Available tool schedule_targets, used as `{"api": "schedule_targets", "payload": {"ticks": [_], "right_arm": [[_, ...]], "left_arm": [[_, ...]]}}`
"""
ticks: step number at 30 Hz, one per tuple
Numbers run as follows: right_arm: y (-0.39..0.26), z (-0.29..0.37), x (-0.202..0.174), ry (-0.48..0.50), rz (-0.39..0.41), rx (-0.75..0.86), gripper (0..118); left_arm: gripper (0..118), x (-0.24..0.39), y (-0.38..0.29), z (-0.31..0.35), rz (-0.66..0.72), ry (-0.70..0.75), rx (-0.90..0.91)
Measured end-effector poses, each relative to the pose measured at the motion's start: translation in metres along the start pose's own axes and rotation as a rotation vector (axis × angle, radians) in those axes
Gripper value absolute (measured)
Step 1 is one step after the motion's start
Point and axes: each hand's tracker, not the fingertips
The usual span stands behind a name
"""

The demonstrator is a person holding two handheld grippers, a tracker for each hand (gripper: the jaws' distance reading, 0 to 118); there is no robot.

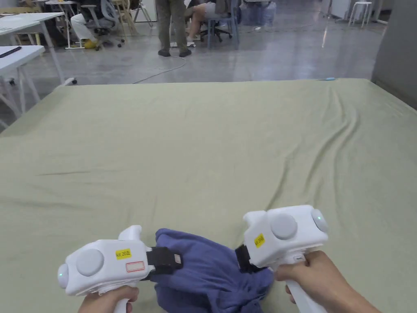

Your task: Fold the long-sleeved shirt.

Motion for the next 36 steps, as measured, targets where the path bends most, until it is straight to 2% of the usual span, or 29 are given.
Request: {"api": "schedule_targets", "payload": {"ticks": [4,7,11,14,15,16,17,18,19,20,21,24,25,26,27,28,29,30,32,36], "right_arm": [[0.044,-0.023,-0.091,0.025,0.126,0.080,0],[0.069,-0.050,-0.158,0.033,0.186,0.111,0],[0.093,-0.095,-0.249,0.100,0.294,0.122,0],[0.099,-0.121,-0.300,0.133,0.314,0.103,0],[0.100,-0.129,-0.313,0.159,0.328,0.087,0],[0.101,-0.133,-0.322,0.169,0.333,0.078,0],[0.101,-0.135,-0.328,0.171,0.337,0.079,0],[0.100,-0.135,-0.332,0.173,0.347,0.077,0],[0.098,-0.134,-0.333,0.170,0.354,0.080,0],[0.098,-0.132,-0.333,0.166,0.362,0.084,0],[0.098,-0.128,-0.332,0.165,0.369,0.090,0],[0.098,-0.110,-0.316,0.158,0.369,0.118,0],[0.098,-0.101,-0.309,0.158,0.369,0.134,0],[0.099,-0.090,-0.300,0.156,0.366,0.159,0],[0.100,-0.077,-0.289,0.152,0.360,0.189,0],[0.100,-0.063,-0.276,0.148,0.346,0.226,0],[0.102,-0.047,-0.262,0.136,0.322,0.257,0],[0.102,-0.029,-0.246,0.124,0.302,0.292,0],[0.102,0.006,-0.213,0.102,0.285,0.365,0],[0.084,0.094,-0.136,-0.011,0.202,0.605,0]], "left_arm": [[11,-0.073,0.027,0.075,0.015,0.138,0.121],[11,-0.140,0.048,0.136,0.011,0.227,0.179],[11,-0.206,0.064,0.210,0.011,0.371,0.244],[12,-0.236,0.068,0.230,0.094,0.381,0.273],[18,-0.241,0.069,0.230,0.099,0.366,0.250],[46,-0.242,0.069,0.227,0.101,0.368,0.238],[84,-0.240,0.067,0.224,0.090,0.384,0.231],[113,-0.236,0.065,0.222,0.049,0.426,0.243],[118,-0.233,0.064,0.220,0.035,0.438,0.255],[118,-0.230,0.063,0.216,0.021,0.435,0.266],[118,-0.222,0.066,0.218,-0.028,0.435,0.362],[118,-0.214,0.071,0.216,-0.028,0.544,0.292],[108,-0.205,0.073,0.216,-0.045,0.564,0.289],[80,-0.193,0.077,0.215,-0.054,0.571,0.281],[47,-0.178,0.079,0.215,-0.056,0.552,0.303],[30,-0.166,0.082,0.217,-0.079,0.521,0.353],[30,-0.144,0.085,0.214,-0.109,0.496,0.414],[0,-0.116,0.088,0.206,-0.155,0.508,0.458],[0,-0.060,0.089,0.196,-0.254,0.508,0.501],[0,0.059,0.090,0.163,-0.486,0.511,0.638]]}}
